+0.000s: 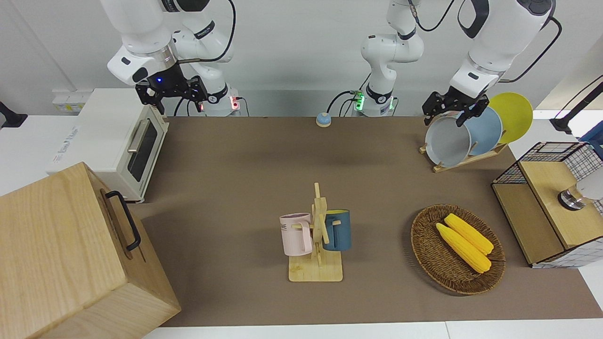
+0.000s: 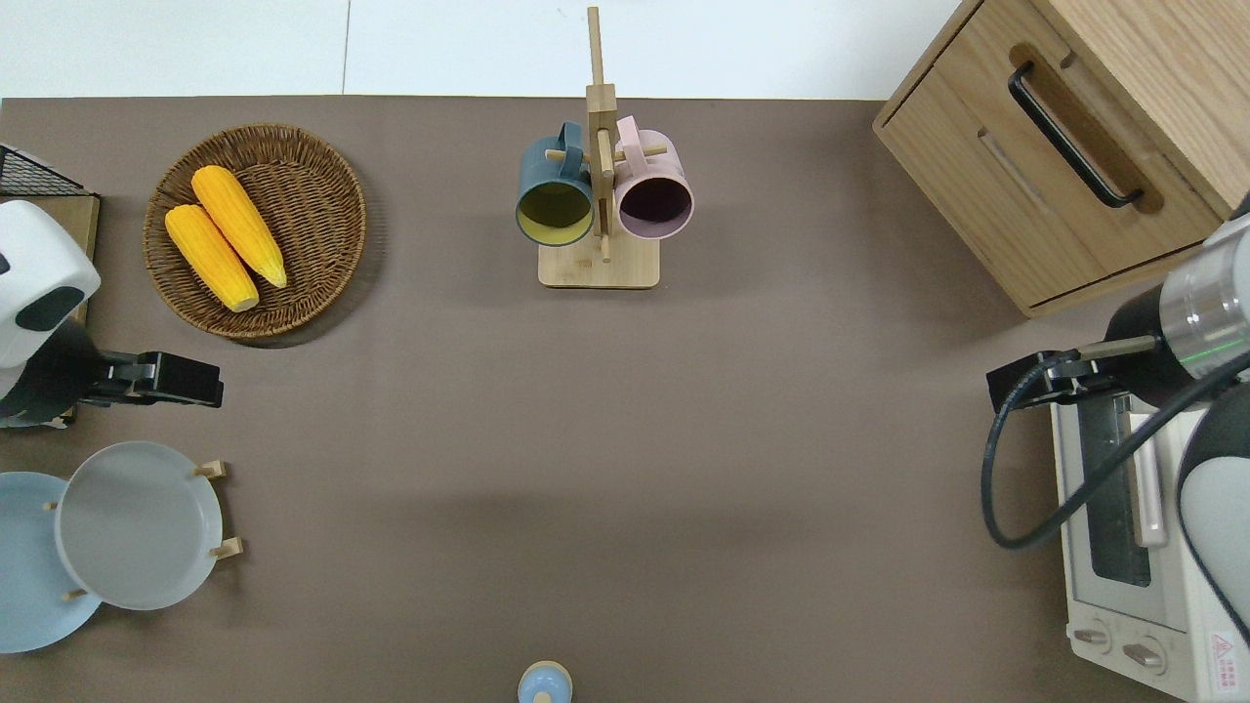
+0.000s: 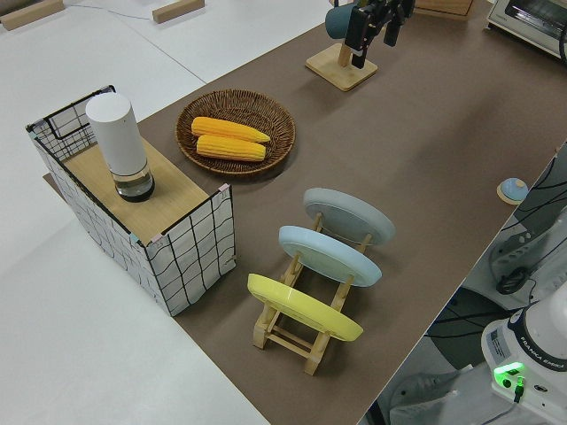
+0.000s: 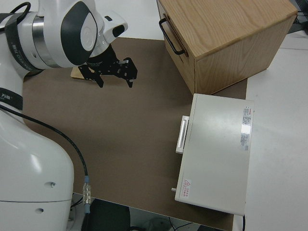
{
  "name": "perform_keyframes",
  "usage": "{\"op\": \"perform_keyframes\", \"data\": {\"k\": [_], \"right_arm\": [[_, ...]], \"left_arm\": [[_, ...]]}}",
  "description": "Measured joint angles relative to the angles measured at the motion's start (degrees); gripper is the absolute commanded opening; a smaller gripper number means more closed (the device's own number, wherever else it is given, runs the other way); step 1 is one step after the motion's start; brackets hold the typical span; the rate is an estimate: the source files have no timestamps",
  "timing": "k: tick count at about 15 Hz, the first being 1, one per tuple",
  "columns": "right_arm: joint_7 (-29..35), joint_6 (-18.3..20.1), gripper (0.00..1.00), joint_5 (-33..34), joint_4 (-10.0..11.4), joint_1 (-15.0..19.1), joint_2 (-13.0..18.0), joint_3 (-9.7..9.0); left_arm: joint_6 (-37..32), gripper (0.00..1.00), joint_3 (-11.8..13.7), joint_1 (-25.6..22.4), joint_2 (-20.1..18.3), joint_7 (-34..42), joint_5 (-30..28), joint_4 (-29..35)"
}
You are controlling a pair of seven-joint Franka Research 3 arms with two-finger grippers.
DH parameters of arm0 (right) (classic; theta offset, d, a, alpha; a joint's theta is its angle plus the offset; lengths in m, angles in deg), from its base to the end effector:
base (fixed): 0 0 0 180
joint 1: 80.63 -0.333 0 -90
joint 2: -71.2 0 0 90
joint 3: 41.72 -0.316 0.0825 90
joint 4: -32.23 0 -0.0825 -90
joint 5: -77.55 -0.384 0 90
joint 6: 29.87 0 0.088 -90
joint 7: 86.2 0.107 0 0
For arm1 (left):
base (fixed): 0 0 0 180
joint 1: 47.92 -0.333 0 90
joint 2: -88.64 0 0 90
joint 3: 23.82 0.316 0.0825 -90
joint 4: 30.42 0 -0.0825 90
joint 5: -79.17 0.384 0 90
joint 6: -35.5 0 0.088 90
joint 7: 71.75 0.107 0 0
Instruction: Pick gray plate from low plate rack and place it on table with left arm
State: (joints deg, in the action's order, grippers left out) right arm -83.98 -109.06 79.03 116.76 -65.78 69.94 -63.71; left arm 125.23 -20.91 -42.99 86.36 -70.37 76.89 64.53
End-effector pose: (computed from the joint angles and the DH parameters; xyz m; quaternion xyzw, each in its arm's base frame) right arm 0.5375 0.0616 0.6420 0.9975 0.0413 -0.0559 0.0133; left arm 0.5392 -0.0228 0.6052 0.9990 -0.0293 -0.0258 0.0208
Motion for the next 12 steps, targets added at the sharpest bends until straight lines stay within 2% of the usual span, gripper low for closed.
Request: {"op": "perform_keyframes", "data": {"k": [5, 8, 12], "right_arm": [[0.0, 0.0, 0.983, 0.0, 0.0, 0.0, 0.0, 0.0], [0.0, 0.0, 0.983, 0.0, 0.0, 0.0, 0.0, 0.0], [0.0, 0.0, 0.983, 0.0, 0.0, 0.0, 0.0, 0.0]], "left_arm": [[-0.64, 1.0, 0.91, -0.21, -0.14, -0.21, 5.16, 0.5], [-0.7, 0.99, 3.73, -0.95, -1.14, 0.19, 7.94, 2.21], [0.15, 0.99, 6.86, -3.23, -4.58, 3.16, 11.44, 6.83]]}}
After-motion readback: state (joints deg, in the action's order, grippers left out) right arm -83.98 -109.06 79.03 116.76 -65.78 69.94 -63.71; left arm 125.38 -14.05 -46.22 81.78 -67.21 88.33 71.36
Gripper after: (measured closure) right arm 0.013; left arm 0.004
